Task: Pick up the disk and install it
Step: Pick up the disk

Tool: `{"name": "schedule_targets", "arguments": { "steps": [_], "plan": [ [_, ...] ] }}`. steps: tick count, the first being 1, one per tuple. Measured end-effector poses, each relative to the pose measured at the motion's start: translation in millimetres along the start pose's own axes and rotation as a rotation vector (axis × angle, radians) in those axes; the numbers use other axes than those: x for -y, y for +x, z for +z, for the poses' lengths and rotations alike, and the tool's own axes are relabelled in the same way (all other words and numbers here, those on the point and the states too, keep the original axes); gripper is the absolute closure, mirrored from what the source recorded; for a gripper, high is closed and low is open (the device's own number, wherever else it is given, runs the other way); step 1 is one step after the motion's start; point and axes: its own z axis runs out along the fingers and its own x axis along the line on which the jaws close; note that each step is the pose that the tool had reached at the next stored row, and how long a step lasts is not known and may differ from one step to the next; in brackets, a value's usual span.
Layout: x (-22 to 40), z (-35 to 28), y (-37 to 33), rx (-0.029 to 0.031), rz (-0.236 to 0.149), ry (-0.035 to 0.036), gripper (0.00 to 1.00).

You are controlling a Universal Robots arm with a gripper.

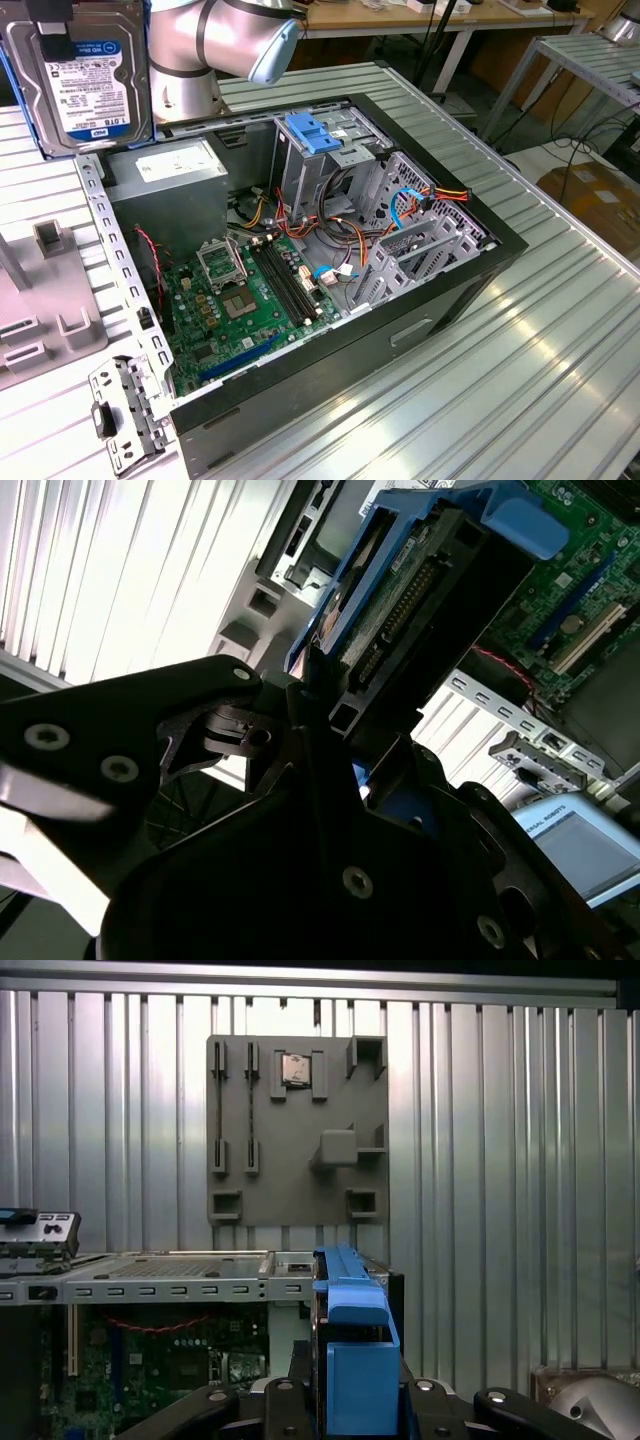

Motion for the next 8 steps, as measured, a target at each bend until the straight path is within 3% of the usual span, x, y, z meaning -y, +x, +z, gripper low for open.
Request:
{"name": "schedule_targets", "arguments": {
  "steps": [8],
  "plan": [
    [2.9, 0.0, 2.3, -0.0001, 0.0, 0.0, 0.63]
  ]
}}
